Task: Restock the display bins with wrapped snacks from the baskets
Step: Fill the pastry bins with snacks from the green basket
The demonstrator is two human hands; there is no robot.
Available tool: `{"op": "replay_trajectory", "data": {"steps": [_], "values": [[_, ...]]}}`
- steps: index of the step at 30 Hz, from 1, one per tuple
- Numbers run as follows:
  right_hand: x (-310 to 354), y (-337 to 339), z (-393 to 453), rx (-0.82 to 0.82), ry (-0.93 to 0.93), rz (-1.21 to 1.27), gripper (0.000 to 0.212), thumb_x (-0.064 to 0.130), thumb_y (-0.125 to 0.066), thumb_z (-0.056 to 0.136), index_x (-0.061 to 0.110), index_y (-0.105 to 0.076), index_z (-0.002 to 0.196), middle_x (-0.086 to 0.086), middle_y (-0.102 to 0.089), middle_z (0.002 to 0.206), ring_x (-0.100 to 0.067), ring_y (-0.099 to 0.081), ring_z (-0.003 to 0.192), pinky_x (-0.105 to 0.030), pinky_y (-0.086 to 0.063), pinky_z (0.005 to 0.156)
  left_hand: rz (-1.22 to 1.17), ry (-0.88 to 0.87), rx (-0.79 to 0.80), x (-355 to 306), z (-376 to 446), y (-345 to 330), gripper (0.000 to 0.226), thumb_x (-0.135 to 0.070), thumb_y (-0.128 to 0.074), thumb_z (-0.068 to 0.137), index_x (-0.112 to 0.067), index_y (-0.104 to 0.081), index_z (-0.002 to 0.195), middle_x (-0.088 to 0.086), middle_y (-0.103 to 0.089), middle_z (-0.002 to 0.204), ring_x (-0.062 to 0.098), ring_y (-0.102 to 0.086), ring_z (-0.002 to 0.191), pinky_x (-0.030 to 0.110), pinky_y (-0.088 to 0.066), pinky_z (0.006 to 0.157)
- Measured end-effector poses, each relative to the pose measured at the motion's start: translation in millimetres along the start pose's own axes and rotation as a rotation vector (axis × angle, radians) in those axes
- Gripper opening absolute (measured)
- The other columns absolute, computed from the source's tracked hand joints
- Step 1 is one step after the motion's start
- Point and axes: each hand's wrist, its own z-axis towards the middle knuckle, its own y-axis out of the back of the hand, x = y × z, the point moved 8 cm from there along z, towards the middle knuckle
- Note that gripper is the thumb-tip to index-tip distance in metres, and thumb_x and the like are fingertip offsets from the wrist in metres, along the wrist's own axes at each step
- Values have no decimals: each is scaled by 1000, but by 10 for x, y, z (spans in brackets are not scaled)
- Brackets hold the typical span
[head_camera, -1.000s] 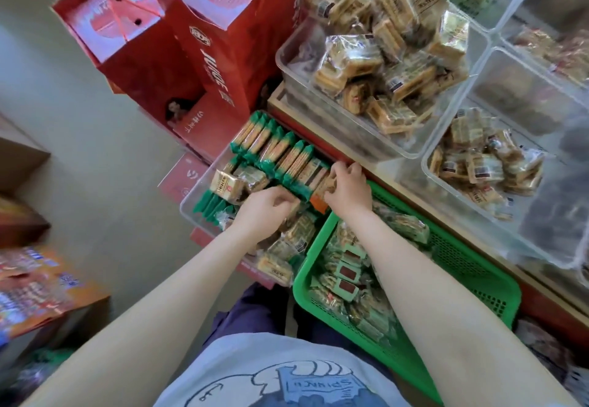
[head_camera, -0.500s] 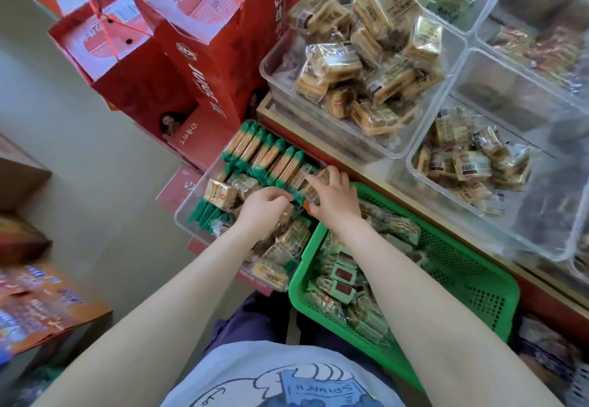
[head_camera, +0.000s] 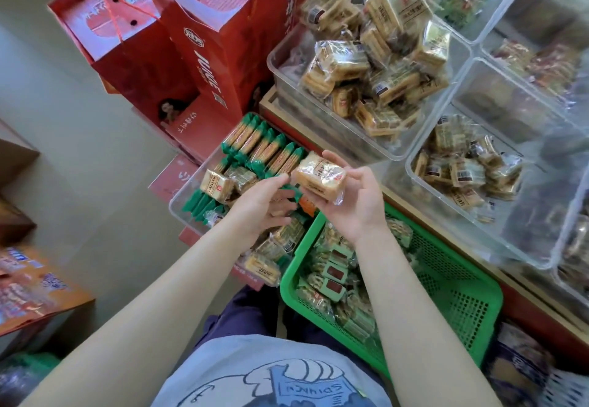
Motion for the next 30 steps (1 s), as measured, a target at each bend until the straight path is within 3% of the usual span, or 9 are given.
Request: {"op": "replay_trajectory", "data": {"steps": [4,8,12,15,19,22,26,28,30], "values": [[161,59,-446,-34,52,115,47,14,-30,93,6,-57,131,-27,-64,127,-43,-62,113,-55,-47,103,77,-216,158,-377,-195,-407,28,-40,-63,95,-26,-66,119,-4,-72,113,16,-67,110,41,-57,92],[513,138,-788,-57,166,136,38,14,-41,93,2,-58,125,-25,-66,119,-33,-66,102,-42,-50,98,468,-395,122,-701,-370,-837,46,-62,-73,71,-30,-73,104,-7,-76,95,19,-72,92,45,-60,85],[852,418,-1035,-161,266,-145,33,12,-51,102,-2,-56,132,-22,-68,123,-33,-68,109,-50,-52,101,695,-588,102,-958,-420,-1398,22,-47,-76,82,-29,-75,94,-16,-72,81,-4,-64,75,24,-51,72],[1256,788,-1231,-353,375,-278,18,13,-58,101,11,-59,119,-11,-75,102,-21,-74,86,-38,-60,75,885,-786,83,-1124,-416,-1797,32,-43,-64,94,-23,-70,118,-11,-67,113,5,-61,105,27,-47,92],[2056,1424,-1496,-910,555,-867,30,22,-62,96,20,-56,125,-3,-66,106,-14,-62,83,-28,-48,68,1514,-1062,-130,-1098,-184,-1962,51,-31,-54,96,-15,-50,144,9,-46,150,27,-37,140,44,-29,114],[2327,1817,-1320,-1059,474,-1192,35,19,-52,98,12,-53,132,-10,-56,119,-22,-55,93,-31,-41,77,1704,-1084,-128,-848,-42,-1858,64,-29,-52,95,-15,-34,155,7,-36,159,23,-16,153,48,-16,122],[2143,2120,-768,-771,48,-1494,68,40,-52,101,12,-25,157,-9,-22,164,-33,-37,143,-41,-33,113,1760,-1049,-93,-647,94,-1714,84,-26,-54,92,-20,-8,161,0,-11,168,15,10,154,46,-2,125],[2111,2202,-650,-737,-51,-1511,74,47,-49,100,14,-18,160,-7,-15,167,-34,-34,145,-44,-31,115,1762,-1039,-73,-609,155,-1697,87,-25,-54,91,-22,-1,161,-2,-2,169,14,14,153,45,1,125],[2122,2208,-647,-806,-50,-1590,70,45,-49,98,13,-26,156,-12,-25,163,-37,-36,142,-48,-33,114,1741,-1043,-47,-586,176,-1689,90,-24,-54,91,-24,4,160,-3,2,168,14,15,153,46,0,125]]}}
